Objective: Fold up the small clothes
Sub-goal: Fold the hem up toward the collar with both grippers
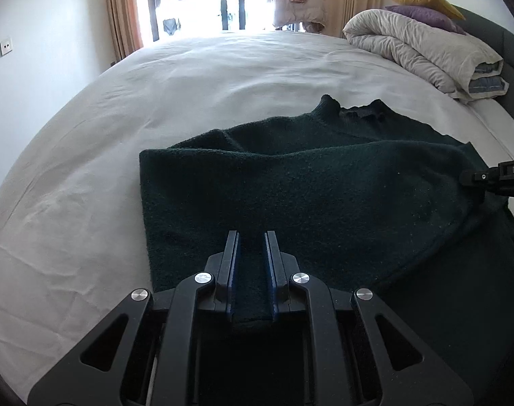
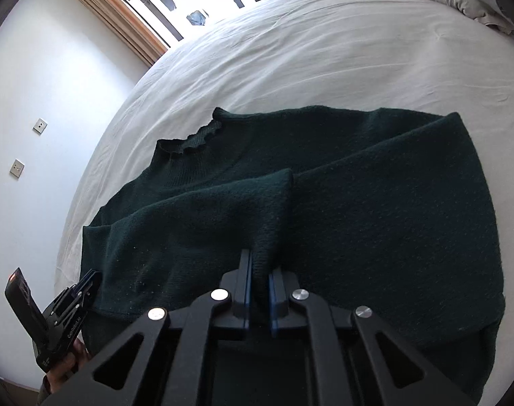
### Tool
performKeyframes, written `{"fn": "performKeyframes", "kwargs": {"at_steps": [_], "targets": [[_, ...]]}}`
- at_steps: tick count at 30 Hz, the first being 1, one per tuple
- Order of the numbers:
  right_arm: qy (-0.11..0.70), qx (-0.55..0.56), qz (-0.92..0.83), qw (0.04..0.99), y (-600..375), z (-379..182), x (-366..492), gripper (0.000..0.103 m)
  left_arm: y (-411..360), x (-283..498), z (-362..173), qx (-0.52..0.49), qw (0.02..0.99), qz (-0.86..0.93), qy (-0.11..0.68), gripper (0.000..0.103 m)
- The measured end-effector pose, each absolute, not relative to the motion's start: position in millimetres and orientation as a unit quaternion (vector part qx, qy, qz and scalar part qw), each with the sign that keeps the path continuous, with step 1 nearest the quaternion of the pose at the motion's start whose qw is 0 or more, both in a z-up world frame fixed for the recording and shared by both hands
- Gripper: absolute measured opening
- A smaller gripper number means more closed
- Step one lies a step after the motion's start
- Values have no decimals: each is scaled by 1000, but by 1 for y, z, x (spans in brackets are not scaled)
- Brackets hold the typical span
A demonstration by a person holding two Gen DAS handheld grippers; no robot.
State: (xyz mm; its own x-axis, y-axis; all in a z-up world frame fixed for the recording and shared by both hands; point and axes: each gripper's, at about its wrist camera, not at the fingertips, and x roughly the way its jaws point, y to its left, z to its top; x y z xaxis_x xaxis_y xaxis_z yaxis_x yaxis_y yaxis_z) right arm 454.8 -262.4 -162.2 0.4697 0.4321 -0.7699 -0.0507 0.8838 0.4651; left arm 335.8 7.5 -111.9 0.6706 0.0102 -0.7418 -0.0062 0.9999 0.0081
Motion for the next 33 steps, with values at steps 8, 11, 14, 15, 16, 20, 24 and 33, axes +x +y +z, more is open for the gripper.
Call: {"fn": "performKeyframes", "kwargs": {"at_steps": [8,11,14,15,16,20,24,33], "targets": [[491,217,113,836,-274,-165,449,8,9,328,-113,-2,914,-8,405,14],[504,235,120,823,-280,-177,451,8,4,333,-117,6,913,-9,409,14],[502,249,114,820,-285,-176,447,8,3,334,-120,7,914,-10,405,14],[502,243,109,823,-285,-174,445,8,3,336,-121,9,915,-10,403,14],[503,243,106,823,-286,-173,443,8,2,336,-122,10,916,-9,402,14],[504,270,71,817,-297,-173,439,9,-5,338,-126,32,916,1,400,14],[466,231,-18,854,-298,-144,420,17,-9,341,-128,44,917,6,396,14],[416,251,188,853,-221,-127,444,17,-1,343,-129,17,919,-4,394,14]]}}
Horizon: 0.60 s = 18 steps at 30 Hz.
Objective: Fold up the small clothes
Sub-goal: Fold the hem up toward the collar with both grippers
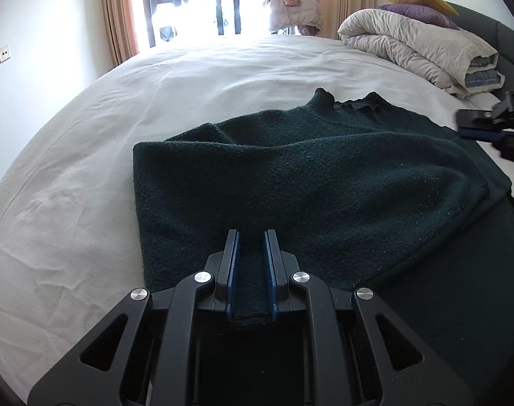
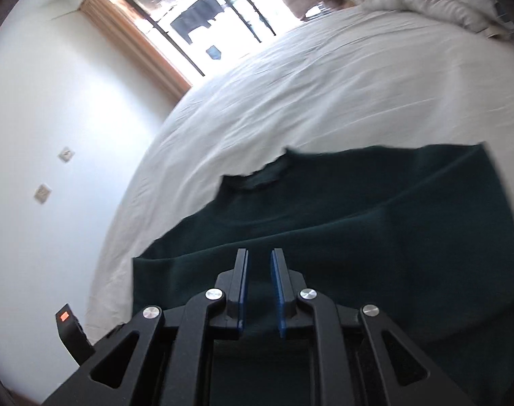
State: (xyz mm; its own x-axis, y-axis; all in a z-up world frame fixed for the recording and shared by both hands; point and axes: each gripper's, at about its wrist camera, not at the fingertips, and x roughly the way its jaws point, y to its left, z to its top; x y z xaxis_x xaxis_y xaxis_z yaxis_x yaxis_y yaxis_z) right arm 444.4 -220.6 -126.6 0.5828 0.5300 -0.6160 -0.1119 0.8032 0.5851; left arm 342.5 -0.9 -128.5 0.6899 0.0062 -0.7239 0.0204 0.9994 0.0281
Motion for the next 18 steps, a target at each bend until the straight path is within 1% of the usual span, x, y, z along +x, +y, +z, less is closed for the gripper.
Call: {"fn": "performKeyframes", "kwargs": {"at_steps": [3,4,6,8,12,14,17,18], "targets": [[440,300,206,821,-218,-160,461,26,-1,344,-129,17,919,-3,394,14],[448,312,192,815,-224,-173,465,19,-1,343,-129,17,919,-3,394,14],[432,345,194,810,-238,-195,464,0,-1,343,-129,18,919,-2,393,14],[388,409,218,796,-258,-211,453,0,-2,343,-128,22,919,0,393,14],[306,484,185,799,-292,-227,432,0,-1,343,-120,16,918,0,397,14],[293,493,173,801,-297,-231,428,0,7,344,-105,-1,918,11,397,14],[303,457,160,821,-288,-226,428,0,16,352,-72,8,938,55,342,14],[303,457,159,821,-287,-226,428,0,15,360,-70,21,938,62,340,14]]}}
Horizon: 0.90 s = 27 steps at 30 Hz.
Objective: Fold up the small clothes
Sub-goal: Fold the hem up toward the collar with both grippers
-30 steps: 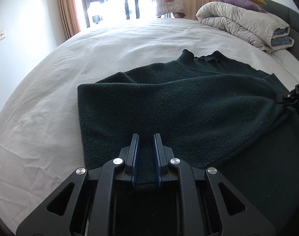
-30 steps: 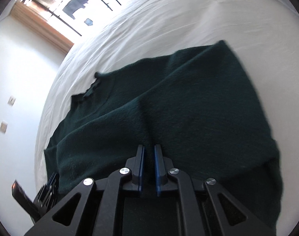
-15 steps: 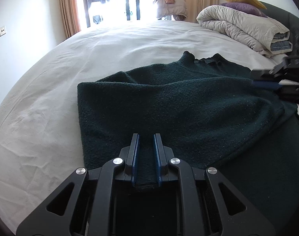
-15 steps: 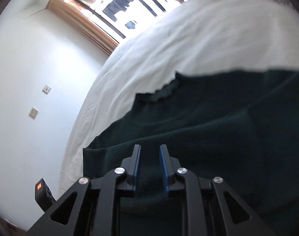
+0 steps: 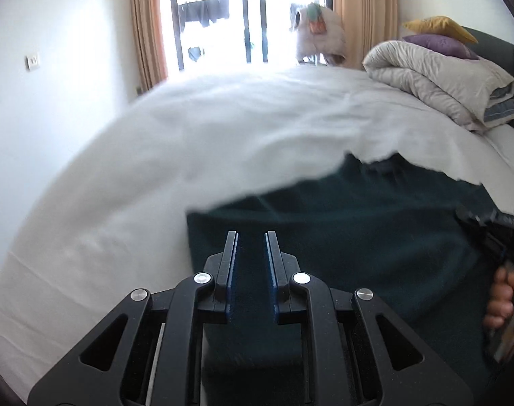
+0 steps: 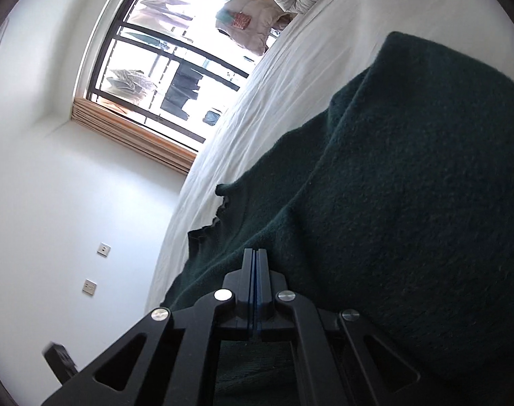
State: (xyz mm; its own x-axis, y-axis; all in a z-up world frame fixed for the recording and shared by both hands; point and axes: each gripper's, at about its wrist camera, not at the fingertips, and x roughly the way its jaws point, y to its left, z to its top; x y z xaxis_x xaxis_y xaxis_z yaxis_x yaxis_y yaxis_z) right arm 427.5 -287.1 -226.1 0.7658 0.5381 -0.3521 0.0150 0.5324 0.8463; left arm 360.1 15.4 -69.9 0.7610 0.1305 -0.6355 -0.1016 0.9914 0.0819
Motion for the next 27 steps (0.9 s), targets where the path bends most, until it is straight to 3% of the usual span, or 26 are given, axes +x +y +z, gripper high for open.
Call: {"fn": "performKeyframes", "kwargs": {"at_steps": [4,10,11,13,15,17,20,22,23,25,27], "targets": [[301,459,160,821,-287,-228,429,0,17,398,-120,51,903,72,420,15],[297,461,162,821,-301,-224,424,2,25,397,-124,31,910,69,408,15],[297,460,156,822,-301,-220,424,7,25,396,-126,30,911,68,406,15],[274,451,158,835,-299,-198,415,40,24,396,-128,35,912,70,403,15],[245,430,173,852,-287,-175,409,59,20,394,-128,40,912,73,401,15],[265,398,194,857,-264,-164,419,64,16,390,-131,42,913,75,398,15],[344,345,200,850,-232,-178,451,61,16,386,-132,40,913,74,398,15],[358,336,184,851,-233,-192,460,40,19,386,-132,33,914,71,398,15],[355,349,184,848,-239,-194,459,35,20,385,-132,30,914,70,398,15],[356,372,170,840,-258,-201,456,14,22,385,-132,25,915,68,397,15],[359,373,123,847,-283,-207,450,0,23,386,-132,24,916,67,396,15]]}}
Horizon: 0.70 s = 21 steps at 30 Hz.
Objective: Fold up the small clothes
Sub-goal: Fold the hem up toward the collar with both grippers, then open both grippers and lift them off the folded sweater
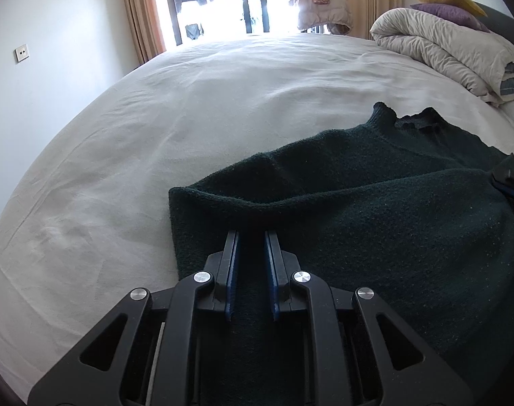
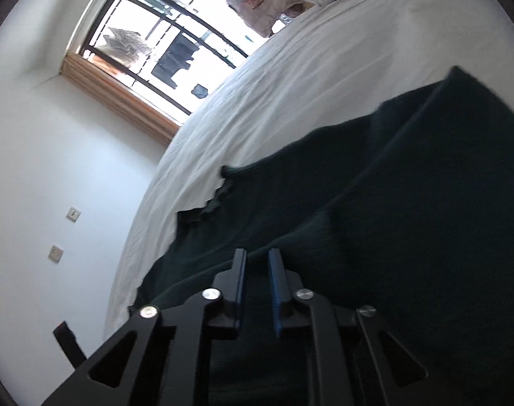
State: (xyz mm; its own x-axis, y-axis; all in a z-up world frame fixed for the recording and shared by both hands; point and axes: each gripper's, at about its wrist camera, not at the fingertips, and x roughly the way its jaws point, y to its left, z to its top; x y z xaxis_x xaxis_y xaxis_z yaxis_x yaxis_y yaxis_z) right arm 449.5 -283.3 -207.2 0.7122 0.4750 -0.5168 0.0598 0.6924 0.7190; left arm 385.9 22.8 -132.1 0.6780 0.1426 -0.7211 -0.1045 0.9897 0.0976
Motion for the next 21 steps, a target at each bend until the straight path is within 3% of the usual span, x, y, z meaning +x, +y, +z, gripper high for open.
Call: {"fn": "performKeyframes", "kwargs": {"at_steps": [4,5,7,11,12,13,15,16,17,21], "targets": [[357,391,26,848,-336,-205,422,2,23,387,-131,24,916,67,395,15],[354,386,15,852,-343,-199,410,9,23,387,-130,25,915,67,398,15],[347,382,3,857,-352,-182,380,58,25,385,-127,19,913,64,403,15],[290,312,0,905,-355,-127,303,66,43,352,-102,-56,914,60,397,15],[278,286,0,917,-353,-114,282,73,43,336,-96,-61,919,58,385,16],[270,263,1,926,-350,-104,265,78,39,317,-89,-50,925,54,373,23],[257,212,1,943,-342,-87,228,84,25,275,-77,-14,938,35,343,63],[253,189,0,949,-337,-82,210,87,20,255,-72,-7,944,26,328,92],[252,172,-3,952,-333,-77,196,87,14,233,-67,0,951,16,309,97],[248,136,-9,959,-323,-75,142,88,-23,146,-49,69,963,-46,257,97]]}}
